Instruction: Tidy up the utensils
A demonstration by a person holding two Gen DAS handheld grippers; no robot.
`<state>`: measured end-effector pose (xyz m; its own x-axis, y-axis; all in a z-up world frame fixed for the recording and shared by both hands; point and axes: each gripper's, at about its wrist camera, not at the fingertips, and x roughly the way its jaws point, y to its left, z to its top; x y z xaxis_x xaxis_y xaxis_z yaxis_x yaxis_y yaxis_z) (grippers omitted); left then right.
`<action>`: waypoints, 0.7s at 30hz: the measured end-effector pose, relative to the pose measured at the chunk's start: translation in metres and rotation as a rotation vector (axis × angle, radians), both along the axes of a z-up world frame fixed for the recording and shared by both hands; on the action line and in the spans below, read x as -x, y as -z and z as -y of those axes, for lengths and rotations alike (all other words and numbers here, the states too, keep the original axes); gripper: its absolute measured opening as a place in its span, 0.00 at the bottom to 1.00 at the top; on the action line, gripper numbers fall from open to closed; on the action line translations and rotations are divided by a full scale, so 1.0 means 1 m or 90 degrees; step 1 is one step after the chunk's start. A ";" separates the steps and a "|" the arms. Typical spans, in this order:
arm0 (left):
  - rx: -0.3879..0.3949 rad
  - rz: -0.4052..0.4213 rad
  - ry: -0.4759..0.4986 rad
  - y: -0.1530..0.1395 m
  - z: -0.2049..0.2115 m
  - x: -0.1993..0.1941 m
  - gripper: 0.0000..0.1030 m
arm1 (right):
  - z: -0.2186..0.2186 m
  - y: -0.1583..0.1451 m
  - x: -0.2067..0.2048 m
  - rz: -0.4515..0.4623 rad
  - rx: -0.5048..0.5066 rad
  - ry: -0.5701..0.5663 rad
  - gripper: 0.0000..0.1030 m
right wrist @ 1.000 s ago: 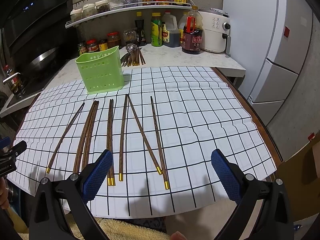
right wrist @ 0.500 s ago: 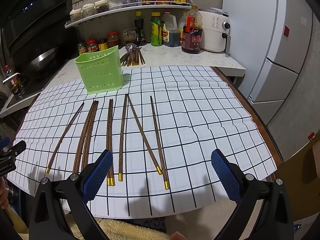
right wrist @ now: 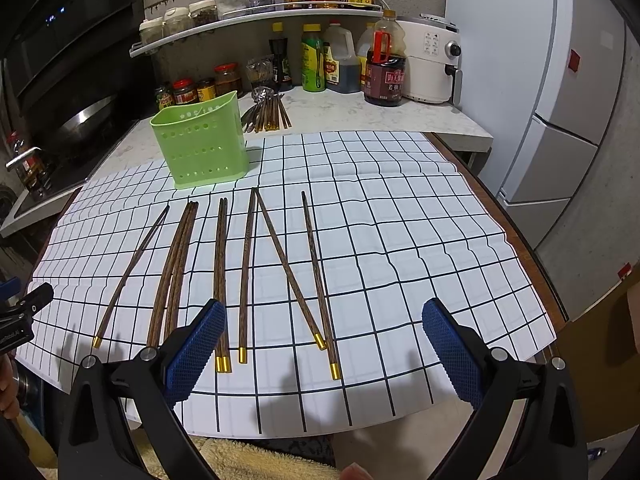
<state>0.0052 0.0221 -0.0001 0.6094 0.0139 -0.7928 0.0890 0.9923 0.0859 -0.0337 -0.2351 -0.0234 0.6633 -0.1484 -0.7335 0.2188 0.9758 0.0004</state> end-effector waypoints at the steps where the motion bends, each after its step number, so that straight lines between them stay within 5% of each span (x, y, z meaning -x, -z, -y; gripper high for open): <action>1: 0.000 0.001 0.000 0.000 0.000 0.000 0.94 | 0.000 0.000 0.000 0.000 0.000 0.000 0.95; 21: -0.003 0.002 0.001 -0.002 0.003 0.000 0.94 | 0.004 -0.001 0.000 0.002 -0.005 0.003 0.95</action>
<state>0.0053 0.0193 0.0019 0.6116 0.0165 -0.7910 0.0904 0.9918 0.0906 -0.0337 -0.2394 -0.0223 0.6647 -0.1467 -0.7326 0.2239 0.9746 0.0080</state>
